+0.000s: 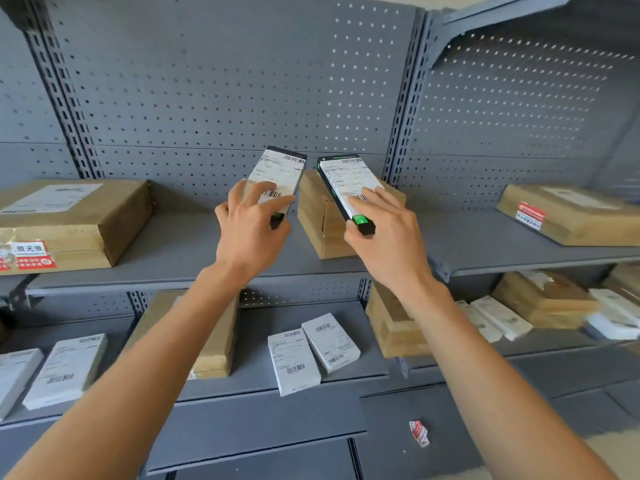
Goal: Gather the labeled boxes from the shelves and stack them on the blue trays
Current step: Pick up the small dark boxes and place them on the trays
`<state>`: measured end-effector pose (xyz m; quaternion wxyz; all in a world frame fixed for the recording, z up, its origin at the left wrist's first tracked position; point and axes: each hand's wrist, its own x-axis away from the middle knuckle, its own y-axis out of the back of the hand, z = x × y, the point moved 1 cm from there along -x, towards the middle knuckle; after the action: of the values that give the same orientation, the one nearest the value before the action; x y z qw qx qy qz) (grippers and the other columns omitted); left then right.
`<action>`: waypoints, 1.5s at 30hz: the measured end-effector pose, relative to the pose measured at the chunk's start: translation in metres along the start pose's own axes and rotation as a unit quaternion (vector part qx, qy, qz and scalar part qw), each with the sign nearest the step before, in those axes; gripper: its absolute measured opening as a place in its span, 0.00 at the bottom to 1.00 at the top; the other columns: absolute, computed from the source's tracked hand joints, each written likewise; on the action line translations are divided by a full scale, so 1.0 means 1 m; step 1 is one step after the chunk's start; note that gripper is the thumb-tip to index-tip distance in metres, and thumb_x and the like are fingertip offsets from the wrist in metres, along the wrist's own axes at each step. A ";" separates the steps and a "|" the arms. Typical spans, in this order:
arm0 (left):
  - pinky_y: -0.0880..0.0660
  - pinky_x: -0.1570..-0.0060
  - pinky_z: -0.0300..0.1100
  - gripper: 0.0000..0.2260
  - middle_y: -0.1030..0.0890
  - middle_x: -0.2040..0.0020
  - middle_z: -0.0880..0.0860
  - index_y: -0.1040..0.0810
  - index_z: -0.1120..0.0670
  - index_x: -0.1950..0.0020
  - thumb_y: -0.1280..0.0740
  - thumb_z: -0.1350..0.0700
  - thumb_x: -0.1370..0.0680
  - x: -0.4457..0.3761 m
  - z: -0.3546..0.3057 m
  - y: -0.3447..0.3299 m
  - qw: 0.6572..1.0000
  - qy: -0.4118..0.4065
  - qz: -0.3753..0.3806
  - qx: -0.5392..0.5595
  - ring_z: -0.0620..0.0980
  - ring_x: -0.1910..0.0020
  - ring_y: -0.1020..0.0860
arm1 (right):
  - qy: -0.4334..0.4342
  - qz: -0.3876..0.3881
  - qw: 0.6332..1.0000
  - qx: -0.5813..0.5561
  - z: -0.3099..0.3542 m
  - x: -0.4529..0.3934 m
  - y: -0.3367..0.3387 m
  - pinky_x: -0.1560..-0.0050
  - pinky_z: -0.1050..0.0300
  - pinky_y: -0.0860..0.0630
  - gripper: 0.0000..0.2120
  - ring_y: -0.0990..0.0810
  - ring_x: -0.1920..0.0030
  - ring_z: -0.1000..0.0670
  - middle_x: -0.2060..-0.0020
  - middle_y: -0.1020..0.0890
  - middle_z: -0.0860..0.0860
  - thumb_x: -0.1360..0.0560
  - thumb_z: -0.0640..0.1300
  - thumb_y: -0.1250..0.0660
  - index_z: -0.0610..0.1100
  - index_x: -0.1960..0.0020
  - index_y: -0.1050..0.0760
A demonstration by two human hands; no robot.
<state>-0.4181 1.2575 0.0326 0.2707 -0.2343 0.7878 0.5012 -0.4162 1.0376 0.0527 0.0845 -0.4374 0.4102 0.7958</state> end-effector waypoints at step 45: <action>0.39 0.34 0.59 0.13 0.29 0.27 0.51 0.20 0.41 0.35 0.33 0.50 0.19 0.024 -0.507 -0.349 0.900 -0.272 0.236 0.247 0.60 0.25 0.40 | -0.315 -0.028 0.894 0.316 -0.393 0.216 0.339 0.35 0.43 0.28 0.17 0.29 0.30 0.45 0.34 0.21 0.46 0.24 0.44 0.30 0.44 0.35 0.20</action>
<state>-0.3095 0.6553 -0.0371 0.3971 0.1783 0.8145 0.3835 -0.4672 0.4833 -0.0271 0.3652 -0.1252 0.5797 0.7175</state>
